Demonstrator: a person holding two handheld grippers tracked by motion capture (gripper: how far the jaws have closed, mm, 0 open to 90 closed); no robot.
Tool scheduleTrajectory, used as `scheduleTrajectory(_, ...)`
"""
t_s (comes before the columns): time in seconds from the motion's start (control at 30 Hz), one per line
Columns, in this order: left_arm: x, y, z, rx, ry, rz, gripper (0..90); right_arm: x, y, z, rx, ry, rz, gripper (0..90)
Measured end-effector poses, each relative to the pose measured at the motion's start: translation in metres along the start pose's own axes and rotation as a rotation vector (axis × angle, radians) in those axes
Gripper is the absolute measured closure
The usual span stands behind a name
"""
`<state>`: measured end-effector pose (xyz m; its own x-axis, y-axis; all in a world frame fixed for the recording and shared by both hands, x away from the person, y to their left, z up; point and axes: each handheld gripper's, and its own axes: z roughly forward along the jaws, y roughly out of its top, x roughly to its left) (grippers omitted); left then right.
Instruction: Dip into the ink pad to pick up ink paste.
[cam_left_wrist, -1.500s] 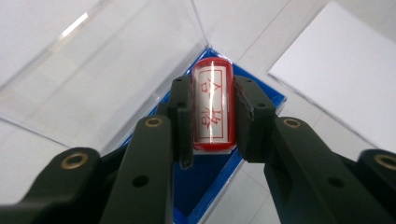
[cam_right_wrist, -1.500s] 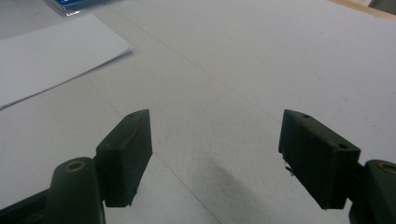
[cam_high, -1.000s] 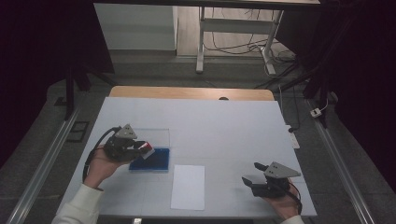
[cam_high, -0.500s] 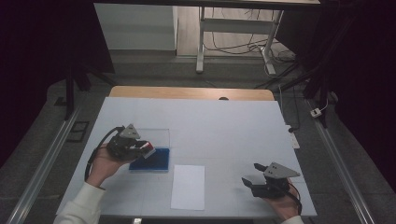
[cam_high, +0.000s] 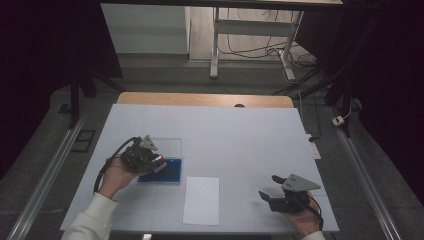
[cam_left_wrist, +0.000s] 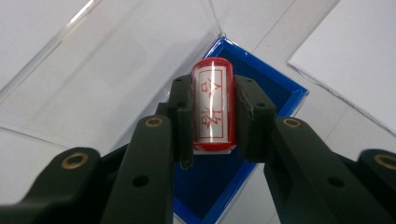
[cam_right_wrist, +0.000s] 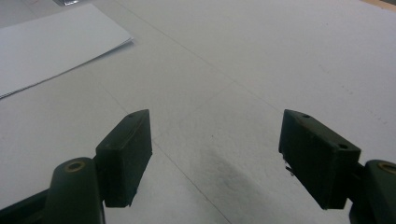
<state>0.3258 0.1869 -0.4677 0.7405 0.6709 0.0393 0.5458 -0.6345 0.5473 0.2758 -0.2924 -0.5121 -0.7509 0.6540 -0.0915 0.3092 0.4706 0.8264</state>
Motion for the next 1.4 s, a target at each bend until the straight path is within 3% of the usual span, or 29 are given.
scheduleTrajectory(0.7, 0.000, -0.004, 0.013, 0.051, -0.012, -0.007, 70.7, 0.000, 0.000, 0.001, 0.010, 0.001, -0.003, 25.1)
scheduleTrajectory(1.17, 0.001, -0.003, 0.014, 0.078, -0.021, -0.041, 71.1, 0.001, 0.001, 0.001, 0.019, -0.001, -0.003, 25.1)
scheduleTrajectory(1.4, -0.002, 0.002, 0.018, 0.120, 0.000, -0.031, 71.3, 0.002, 0.001, 0.002, 0.017, 0.001, -0.007, 25.1)
